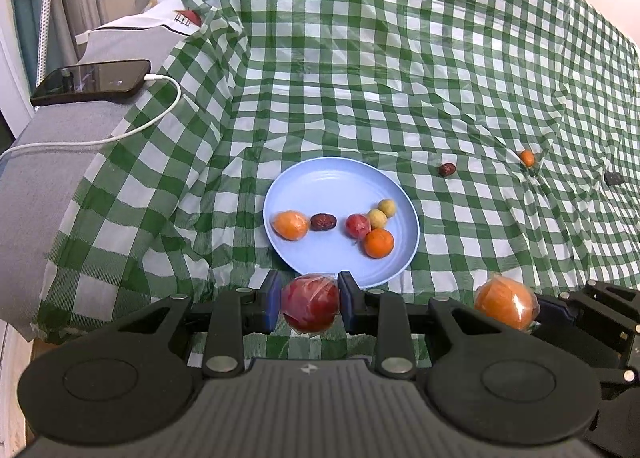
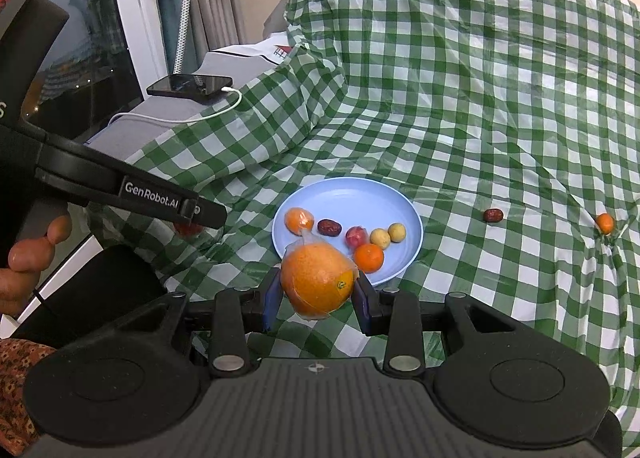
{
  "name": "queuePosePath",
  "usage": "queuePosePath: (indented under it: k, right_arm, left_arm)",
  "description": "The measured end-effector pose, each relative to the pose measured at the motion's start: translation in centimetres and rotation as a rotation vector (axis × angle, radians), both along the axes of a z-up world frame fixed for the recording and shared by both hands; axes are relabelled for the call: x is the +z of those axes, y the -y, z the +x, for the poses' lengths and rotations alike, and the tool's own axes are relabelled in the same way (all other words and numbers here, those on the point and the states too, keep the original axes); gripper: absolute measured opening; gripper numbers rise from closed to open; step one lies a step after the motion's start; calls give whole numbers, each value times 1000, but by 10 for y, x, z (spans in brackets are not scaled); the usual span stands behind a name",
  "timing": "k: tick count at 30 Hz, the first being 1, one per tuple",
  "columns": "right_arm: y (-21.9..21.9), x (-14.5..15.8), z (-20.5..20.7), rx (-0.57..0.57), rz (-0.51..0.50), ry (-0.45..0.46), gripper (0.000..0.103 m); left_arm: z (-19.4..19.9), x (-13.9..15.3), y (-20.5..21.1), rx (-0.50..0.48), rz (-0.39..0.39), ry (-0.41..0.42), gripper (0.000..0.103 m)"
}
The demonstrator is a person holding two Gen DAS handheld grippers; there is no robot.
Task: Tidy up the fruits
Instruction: 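Carry the tomato and bagged tangerine over the blue plate with both tools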
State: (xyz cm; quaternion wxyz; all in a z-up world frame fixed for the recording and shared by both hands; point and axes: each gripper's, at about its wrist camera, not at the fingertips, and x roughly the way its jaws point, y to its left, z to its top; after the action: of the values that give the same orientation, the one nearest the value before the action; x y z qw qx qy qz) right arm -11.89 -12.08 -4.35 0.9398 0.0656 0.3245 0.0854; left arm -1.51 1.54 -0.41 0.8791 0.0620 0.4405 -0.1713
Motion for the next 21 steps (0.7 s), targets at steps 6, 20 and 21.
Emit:
queuePosePath:
  k: [6,20,21]
  right_arm:
    - [3,-4,17,-11,1,-12,39]
    - [10,-22,73,-13,7,-50,39]
    - [11,-24,76,-11,6,-52,39]
  left_arm:
    - [18,-1,4,14,-6,-1,33]
    - [76,-15,25,32,-3,-15,33]
    - [81,-17,27,31,-1,-16,33]
